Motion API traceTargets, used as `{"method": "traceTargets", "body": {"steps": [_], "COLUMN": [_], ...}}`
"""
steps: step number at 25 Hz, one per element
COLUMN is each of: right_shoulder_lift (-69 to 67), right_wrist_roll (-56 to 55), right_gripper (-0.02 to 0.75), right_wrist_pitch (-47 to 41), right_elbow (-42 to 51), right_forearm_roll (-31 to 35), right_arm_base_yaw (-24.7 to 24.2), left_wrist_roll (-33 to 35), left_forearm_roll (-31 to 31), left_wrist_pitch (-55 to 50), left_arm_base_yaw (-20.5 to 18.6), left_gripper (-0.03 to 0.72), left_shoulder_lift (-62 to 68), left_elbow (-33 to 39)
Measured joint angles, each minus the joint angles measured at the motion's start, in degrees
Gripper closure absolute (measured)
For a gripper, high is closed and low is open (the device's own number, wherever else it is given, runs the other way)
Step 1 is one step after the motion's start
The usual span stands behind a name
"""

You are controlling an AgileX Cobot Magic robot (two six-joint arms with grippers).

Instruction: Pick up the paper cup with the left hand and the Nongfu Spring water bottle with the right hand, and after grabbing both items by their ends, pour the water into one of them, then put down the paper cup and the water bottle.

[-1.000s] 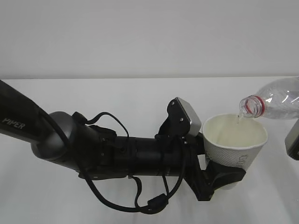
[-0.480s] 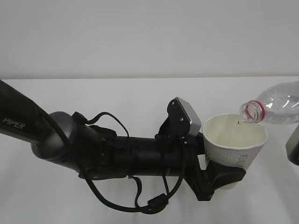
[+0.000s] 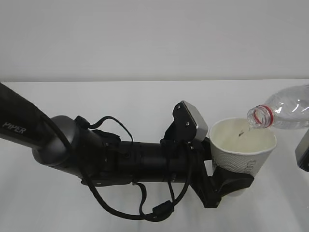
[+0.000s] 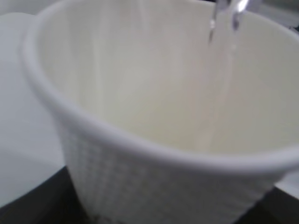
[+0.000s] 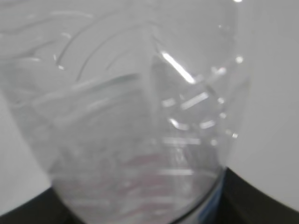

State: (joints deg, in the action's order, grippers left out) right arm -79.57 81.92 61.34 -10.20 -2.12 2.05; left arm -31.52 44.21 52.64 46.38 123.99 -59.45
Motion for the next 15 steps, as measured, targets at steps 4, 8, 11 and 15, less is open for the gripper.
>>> {"method": "traceTargets", "body": {"steps": [4, 8, 11, 15], "right_shoulder_lift": [0.0, 0.0, 0.0, 0.0], "right_wrist_roll": [0.0, 0.0, 0.0, 0.0], "right_gripper": [0.333, 0.333, 0.333, 0.333], "right_wrist_pitch": [0.0, 0.0, 0.0, 0.0], "right_elbow": [0.0, 0.0, 0.0, 0.0], "right_forearm_roll": [0.0, 0.0, 0.0, 0.0], "right_arm_base_yaw": [0.0, 0.0, 0.0, 0.0], "left_wrist_roll": [0.0, 0.0, 0.0, 0.0], "left_forearm_roll": [0.0, 0.0, 0.0, 0.0], "left_wrist_pitch": [0.0, 0.0, 0.0, 0.0], "left_arm_base_yaw": [0.0, 0.0, 0.0, 0.0], "left_gripper": [0.155, 0.155, 0.155, 0.155], "left_shoulder_lift": [0.0, 0.0, 0.0, 0.0], "left_elbow": [0.0, 0.0, 0.0, 0.0]}}
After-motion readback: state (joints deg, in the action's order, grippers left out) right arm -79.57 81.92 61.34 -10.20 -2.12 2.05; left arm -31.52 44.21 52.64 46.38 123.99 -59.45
